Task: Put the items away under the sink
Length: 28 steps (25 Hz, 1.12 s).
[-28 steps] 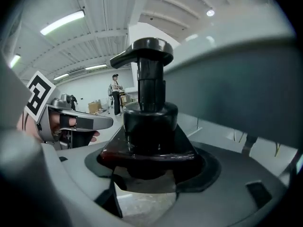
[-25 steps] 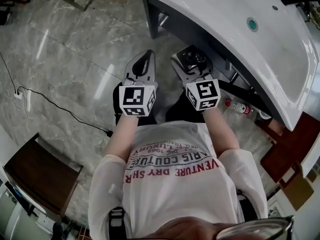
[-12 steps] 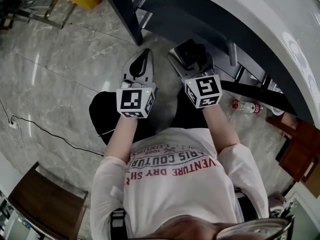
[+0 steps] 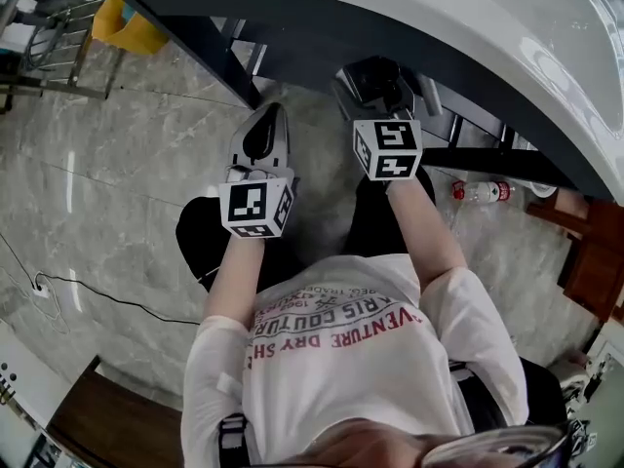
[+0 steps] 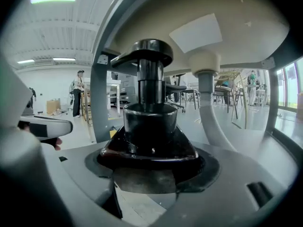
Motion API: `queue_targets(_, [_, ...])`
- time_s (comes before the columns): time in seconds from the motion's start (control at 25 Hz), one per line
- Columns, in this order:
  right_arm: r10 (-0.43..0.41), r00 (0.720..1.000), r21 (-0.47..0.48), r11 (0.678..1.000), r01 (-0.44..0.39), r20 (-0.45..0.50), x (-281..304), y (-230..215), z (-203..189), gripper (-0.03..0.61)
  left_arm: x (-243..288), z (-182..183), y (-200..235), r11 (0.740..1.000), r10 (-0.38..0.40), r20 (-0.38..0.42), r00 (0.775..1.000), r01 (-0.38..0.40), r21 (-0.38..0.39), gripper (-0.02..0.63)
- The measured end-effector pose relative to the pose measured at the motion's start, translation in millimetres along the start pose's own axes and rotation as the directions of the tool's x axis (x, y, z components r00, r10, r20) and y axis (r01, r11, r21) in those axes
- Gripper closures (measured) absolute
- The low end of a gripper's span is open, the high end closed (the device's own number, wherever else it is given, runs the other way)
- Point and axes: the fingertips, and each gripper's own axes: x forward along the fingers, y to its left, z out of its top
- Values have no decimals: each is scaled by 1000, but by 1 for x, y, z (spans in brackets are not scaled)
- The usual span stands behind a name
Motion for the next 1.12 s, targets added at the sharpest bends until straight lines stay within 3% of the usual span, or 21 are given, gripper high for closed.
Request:
queue_targets(0.24, [-80,997,4,997,80,-9,25,-23,9,204,2,-3,5,1000,2,-19,1000,-2,-2,591])
queue_targets(0.48, [-153,988,73,985,156,-35,47,-39,2,205,2,-12,6,1000,-6,-44,999,6,9,591])
queue_targets(0.76, [-196,979,74,977,200,-61,57,-46,-2,204,5,-13,13,1000,3,-42,999,-3,0,591])
queue_targets(1.12, [-334,934,78,935,346,-129,63,-57,-6,204,6,-20,17,1000,-5,-53,999,5,-10,591])
